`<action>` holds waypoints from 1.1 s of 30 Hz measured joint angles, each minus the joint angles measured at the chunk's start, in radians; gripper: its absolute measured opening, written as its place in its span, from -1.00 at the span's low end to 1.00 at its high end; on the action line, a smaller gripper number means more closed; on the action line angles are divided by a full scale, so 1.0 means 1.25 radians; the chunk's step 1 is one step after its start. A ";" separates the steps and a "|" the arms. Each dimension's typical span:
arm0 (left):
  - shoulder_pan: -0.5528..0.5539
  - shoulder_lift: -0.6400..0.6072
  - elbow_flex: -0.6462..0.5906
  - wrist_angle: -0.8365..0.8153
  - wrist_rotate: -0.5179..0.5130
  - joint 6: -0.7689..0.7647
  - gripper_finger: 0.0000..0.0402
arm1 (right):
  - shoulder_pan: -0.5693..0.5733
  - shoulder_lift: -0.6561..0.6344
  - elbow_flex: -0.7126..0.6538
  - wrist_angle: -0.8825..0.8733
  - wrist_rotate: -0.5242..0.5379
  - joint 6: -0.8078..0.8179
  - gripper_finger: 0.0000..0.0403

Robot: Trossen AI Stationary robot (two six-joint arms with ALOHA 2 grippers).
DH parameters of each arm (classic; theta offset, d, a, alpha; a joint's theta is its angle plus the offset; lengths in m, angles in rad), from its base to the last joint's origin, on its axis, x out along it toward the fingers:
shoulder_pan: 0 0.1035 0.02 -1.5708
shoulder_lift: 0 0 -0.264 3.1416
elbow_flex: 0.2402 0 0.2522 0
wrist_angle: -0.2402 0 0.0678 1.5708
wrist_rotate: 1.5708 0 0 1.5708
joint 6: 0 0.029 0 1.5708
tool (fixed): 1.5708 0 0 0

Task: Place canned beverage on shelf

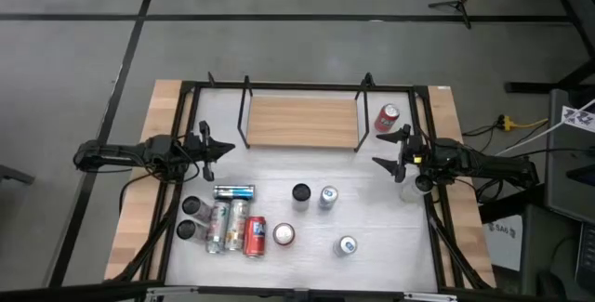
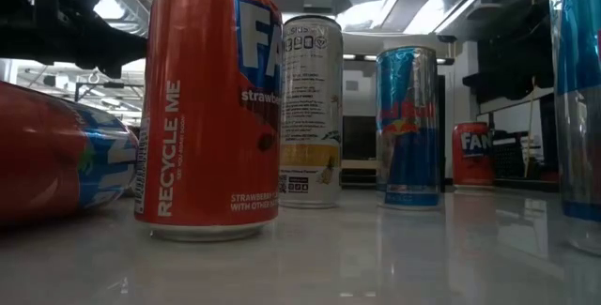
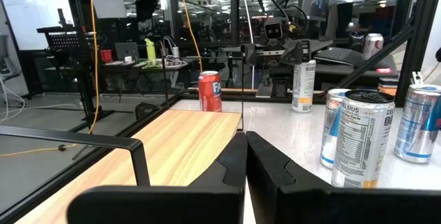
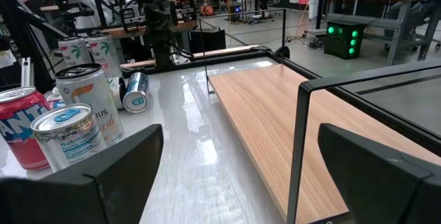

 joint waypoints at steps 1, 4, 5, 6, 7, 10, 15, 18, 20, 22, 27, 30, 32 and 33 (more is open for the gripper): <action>0.000 0.000 0.000 0.000 0.000 0.000 -1.00 | 0.000 0.000 0.000 0.000 0.000 0.000 0.89; 0.000 0.000 0.000 0.000 0.000 0.000 -1.00 | 0.000 0.000 0.000 0.000 0.000 0.000 0.89; 0.000 0.000 0.000 0.000 0.000 0.000 -1.00 | 0.000 0.000 0.000 0.000 0.000 0.000 0.89; 0.000 0.000 0.000 0.000 0.000 0.000 -1.00 | 0.000 0.000 0.000 0.000 0.000 0.000 0.89; 0.000 0.000 0.000 0.000 0.000 0.000 -1.00 | 0.000 0.000 0.000 0.000 0.000 0.000 0.89; 0.000 0.000 0.000 0.000 0.000 0.000 -1.00 | 0.000 0.000 0.000 0.000 0.000 0.000 0.89; 0.000 0.000 0.000 0.000 0.000 0.000 -1.00 | 0.000 0.000 0.000 0.000 0.000 0.000 0.89; 0.000 0.000 0.000 0.000 0.000 0.000 -1.00 | 0.000 0.000 0.000 0.000 0.000 0.001 0.89; 0.000 0.000 0.000 0.000 0.000 0.000 -1.00 | 0.000 0.000 0.000 0.000 0.000 0.004 0.89; 0.000 0.000 0.000 0.000 0.000 0.000 -1.00 | 0.000 0.000 0.000 0.001 0.000 0.019 0.89; 0.000 0.000 0.000 0.000 0.000 0.000 -1.00 | 0.000 0.000 -0.002 0.034 0.000 0.146 0.89; 0.000 0.000 0.000 0.000 0.000 0.000 -1.00 | 0.000 0.000 -0.002 0.084 -0.008 0.187 0.89; 0.000 0.000 0.000 0.000 0.000 0.000 -1.00 | 0.000 0.000 -0.002 0.122 -0.015 0.189 0.89; 0.000 0.000 0.000 0.000 0.000 0.000 -1.00 | 0.000 0.000 -0.002 0.144 -0.015 0.189 0.89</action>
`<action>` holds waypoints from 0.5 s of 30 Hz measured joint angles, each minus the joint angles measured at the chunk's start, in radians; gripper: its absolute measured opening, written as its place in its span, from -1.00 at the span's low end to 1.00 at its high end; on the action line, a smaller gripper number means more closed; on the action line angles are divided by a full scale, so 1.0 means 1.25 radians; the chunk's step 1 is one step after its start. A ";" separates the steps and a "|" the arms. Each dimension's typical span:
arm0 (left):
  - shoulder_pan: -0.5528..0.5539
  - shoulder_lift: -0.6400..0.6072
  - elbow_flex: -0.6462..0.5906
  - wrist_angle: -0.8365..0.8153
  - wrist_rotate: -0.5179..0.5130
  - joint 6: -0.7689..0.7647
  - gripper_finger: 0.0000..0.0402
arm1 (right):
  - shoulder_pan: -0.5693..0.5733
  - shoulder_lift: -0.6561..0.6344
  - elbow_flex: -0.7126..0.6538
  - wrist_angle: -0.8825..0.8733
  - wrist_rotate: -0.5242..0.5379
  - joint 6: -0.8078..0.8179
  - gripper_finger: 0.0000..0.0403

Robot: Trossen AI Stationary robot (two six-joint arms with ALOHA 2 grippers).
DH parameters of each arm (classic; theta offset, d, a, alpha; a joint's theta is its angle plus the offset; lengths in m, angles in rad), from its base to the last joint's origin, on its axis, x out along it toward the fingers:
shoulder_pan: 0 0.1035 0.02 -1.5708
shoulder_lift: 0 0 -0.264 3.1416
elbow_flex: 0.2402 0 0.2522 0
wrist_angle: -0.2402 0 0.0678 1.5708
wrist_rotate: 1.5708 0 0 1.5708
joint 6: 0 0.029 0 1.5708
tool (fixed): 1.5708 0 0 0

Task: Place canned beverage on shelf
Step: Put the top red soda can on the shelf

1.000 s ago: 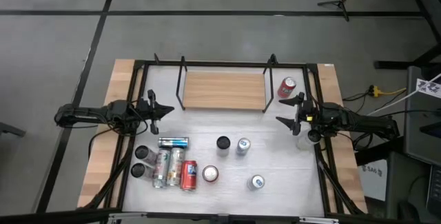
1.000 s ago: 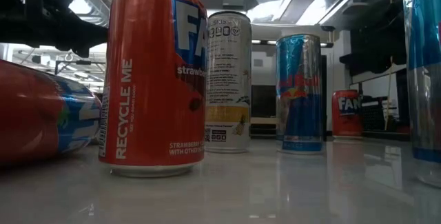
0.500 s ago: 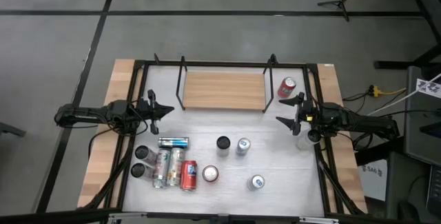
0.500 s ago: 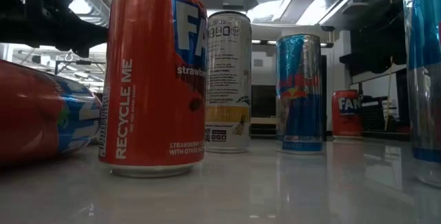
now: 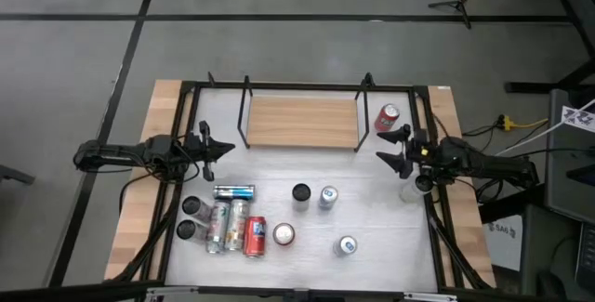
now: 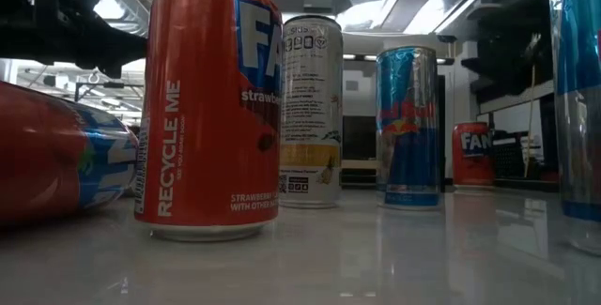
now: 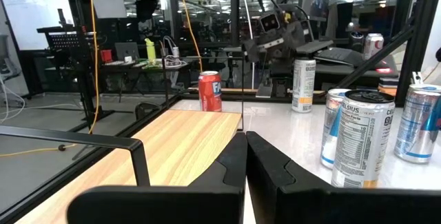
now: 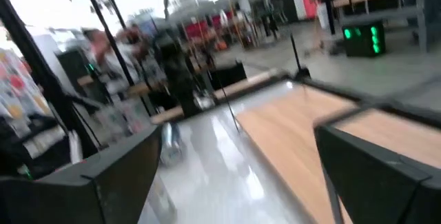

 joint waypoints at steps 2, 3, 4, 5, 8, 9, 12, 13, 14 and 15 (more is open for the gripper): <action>0.000 0.000 0.000 0.000 0.000 0.000 -1.00 | 0.000 0.000 0.000 0.035 0.000 -0.001 0.89; 0.000 0.000 0.000 0.000 0.000 0.000 -1.00 | 0.000 0.000 0.000 0.050 0.000 -0.001 0.89; 0.000 0.000 0.000 0.000 0.000 0.000 -1.00 | 0.000 0.000 0.000 0.067 0.000 -0.002 0.89; 0.000 0.000 0.000 0.000 0.000 0.000 -1.00 | 0.000 0.000 0.000 0.085 0.000 -0.002 0.89; 0.000 0.000 0.000 0.000 0.000 0.000 -1.00 | 0.000 0.000 0.005 0.112 0.001 -0.020 0.89; 0.000 0.000 0.000 0.000 0.000 0.000 -1.00 | 0.000 0.000 0.013 0.110 0.006 -0.024 0.89; 0.000 0.000 0.000 0.000 0.000 0.000 -1.00 | 0.000 0.008 0.051 0.103 0.019 -0.027 0.89; 0.000 0.000 0.000 0.000 0.000 0.000 -1.00 | 0.000 0.013 0.064 0.102 0.020 -0.027 0.89; 0.000 0.000 0.000 0.000 0.000 0.000 -1.00 | 0.000 0.019 0.080 0.097 0.020 -0.028 0.89; 0.000 0.000 0.000 0.000 0.000 0.000 -1.00 | 0.000 0.027 0.097 0.093 0.020 -0.033 0.89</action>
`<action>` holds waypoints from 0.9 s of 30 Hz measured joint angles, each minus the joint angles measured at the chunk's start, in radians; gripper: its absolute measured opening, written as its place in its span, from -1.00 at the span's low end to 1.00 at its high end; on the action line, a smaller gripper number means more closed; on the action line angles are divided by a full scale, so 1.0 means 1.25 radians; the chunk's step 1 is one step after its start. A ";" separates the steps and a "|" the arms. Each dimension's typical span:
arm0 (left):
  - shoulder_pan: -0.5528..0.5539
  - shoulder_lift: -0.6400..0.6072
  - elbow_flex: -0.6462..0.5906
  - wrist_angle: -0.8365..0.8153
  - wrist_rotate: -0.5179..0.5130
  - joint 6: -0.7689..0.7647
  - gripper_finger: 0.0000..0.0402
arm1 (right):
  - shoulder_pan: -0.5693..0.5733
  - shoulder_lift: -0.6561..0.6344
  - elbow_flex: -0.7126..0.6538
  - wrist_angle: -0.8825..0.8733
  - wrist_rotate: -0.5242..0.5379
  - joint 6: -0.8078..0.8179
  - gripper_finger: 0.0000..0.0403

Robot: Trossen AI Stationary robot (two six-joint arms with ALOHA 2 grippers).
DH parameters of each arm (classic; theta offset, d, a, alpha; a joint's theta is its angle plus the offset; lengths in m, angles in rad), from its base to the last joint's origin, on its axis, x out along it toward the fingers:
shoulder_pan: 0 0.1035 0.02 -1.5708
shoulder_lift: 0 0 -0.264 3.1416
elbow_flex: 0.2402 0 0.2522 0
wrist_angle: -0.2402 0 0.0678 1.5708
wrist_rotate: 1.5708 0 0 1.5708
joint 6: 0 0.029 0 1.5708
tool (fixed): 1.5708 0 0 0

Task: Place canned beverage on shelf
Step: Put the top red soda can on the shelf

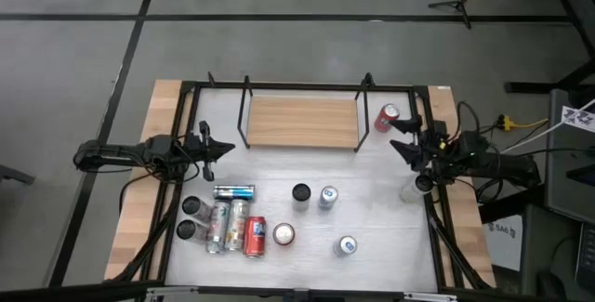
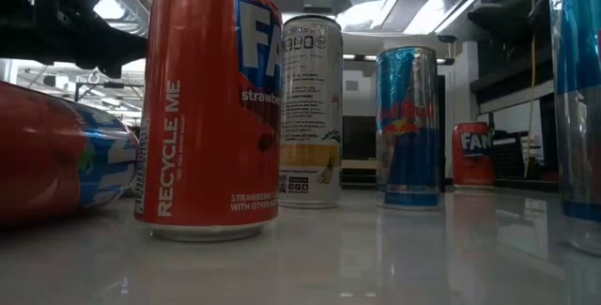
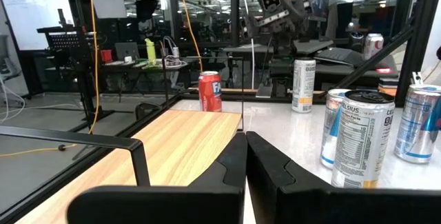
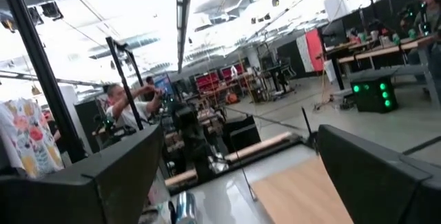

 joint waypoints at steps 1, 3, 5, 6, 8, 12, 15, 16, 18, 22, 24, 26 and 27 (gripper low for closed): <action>0.000 0.000 0.000 0.000 0.000 0.000 -1.00 | 0.000 0.008 0.020 -0.010 0.000 -0.008 0.89; 0.000 0.000 0.000 0.000 0.000 0.000 -1.00 | 0.000 0.028 0.063 -0.043 0.002 -0.021 0.89; 0.000 0.000 0.000 0.000 0.000 0.000 -1.00 | 0.000 0.057 0.109 -0.091 0.006 -0.033 0.89; 0.000 0.000 0.000 0.000 0.000 0.000 -1.00 | 0.000 0.075 0.133 -0.114 0.015 -0.033 0.89; 0.000 0.000 0.000 0.000 0.000 0.000 -1.00 | 0.000 0.114 0.187 -0.168 0.034 -0.034 0.89; 0.000 0.000 0.000 0.000 0.000 0.000 -1.00 | 0.000 0.212 0.312 -0.300 0.076 -0.056 0.89; 0.000 0.000 0.000 0.000 0.000 0.000 -1.00 | 0.000 0.292 0.415 -0.414 0.093 -0.078 0.89; 0.000 0.000 0.000 0.000 0.000 0.000 -1.00 | 0.000 0.318 0.448 -0.454 0.101 -0.085 0.89; 0.000 0.000 0.000 0.000 0.000 0.000 -1.00 | 0.000 0.372 0.517 -0.532 0.119 -0.097 0.89; 0.000 0.000 0.000 0.000 0.000 0.000 -1.00 | 0.000 0.470 0.645 -0.684 0.128 -0.154 0.89; 0.000 0.000 0.000 0.000 0.000 0.000 -1.00 | 0.000 0.511 0.702 -0.754 0.128 -0.185 0.89; 0.000 0.000 0.000 0.000 0.000 0.000 -1.00 | 0.000 0.548 0.753 -0.812 0.129 -0.208 0.89; 0.000 0.000 0.000 0.000 0.000 0.000 -1.00 | -0.002 0.568 0.777 -0.838 0.136 -0.222 0.89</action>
